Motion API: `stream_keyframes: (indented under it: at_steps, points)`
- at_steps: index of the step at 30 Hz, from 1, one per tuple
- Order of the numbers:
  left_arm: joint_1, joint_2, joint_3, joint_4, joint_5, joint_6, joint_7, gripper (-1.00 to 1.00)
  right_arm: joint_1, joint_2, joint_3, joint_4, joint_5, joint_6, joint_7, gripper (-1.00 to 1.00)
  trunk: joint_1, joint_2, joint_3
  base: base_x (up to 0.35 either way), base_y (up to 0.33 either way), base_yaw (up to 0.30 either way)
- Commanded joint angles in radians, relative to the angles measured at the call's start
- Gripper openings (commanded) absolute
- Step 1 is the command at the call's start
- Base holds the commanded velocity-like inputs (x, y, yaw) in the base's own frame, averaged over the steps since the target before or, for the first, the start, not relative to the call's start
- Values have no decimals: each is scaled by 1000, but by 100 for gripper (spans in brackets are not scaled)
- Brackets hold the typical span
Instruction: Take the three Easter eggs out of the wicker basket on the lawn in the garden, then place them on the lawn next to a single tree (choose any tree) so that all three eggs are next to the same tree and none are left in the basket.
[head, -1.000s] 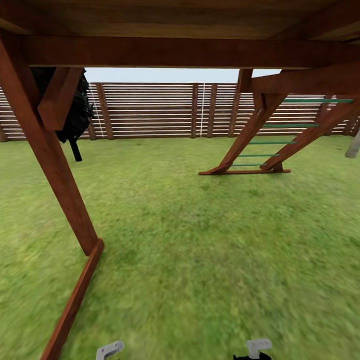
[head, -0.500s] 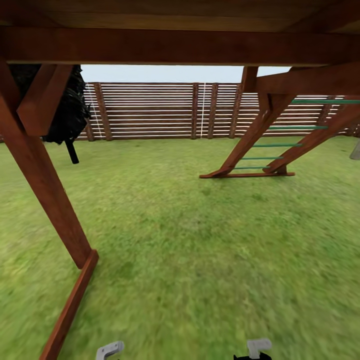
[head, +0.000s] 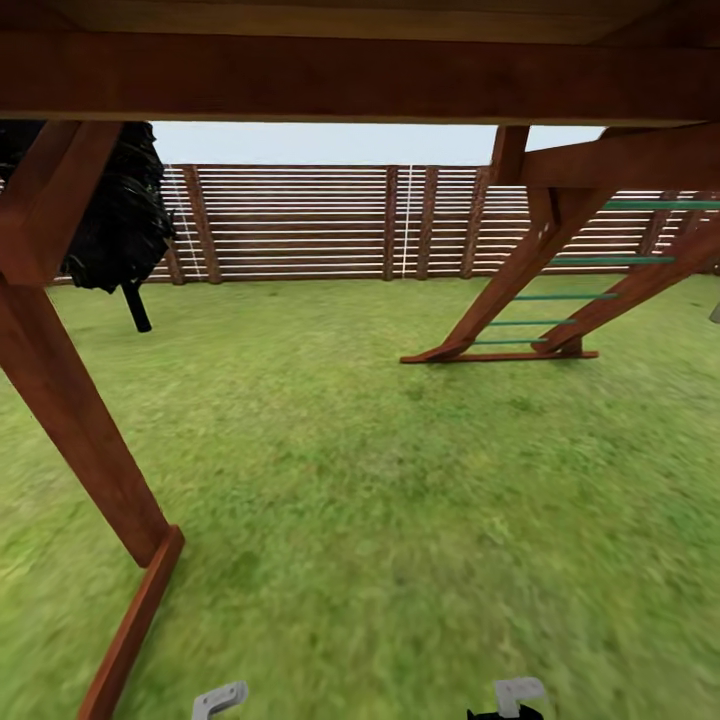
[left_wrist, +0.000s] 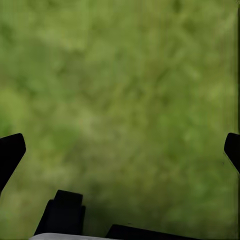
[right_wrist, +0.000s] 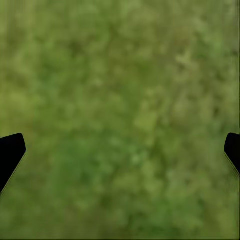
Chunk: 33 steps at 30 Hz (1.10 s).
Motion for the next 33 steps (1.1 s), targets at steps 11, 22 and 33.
stream_keyframes:
  at_steps: [11, 22, 33]
  points:
    - [0, -1, 4, -2, 9, 7, -1, 100, -1, 1, 1, 1, 9, -2, -5, 100, 0, 0, -1, 316, 0, 0]
    - [0, -1, 4, -2, 9, 7, 0, 100, -1, 1, 1, 1, 9, -2, -5, 100, 0, 0, -1, 316, 0, 0]
    - [0, -1, 4, -2, 9, 8, 0, 100, -1, 2, 1, 1, 9, -2, -5, 100, 0, 0, -1, 316, 0, 0]
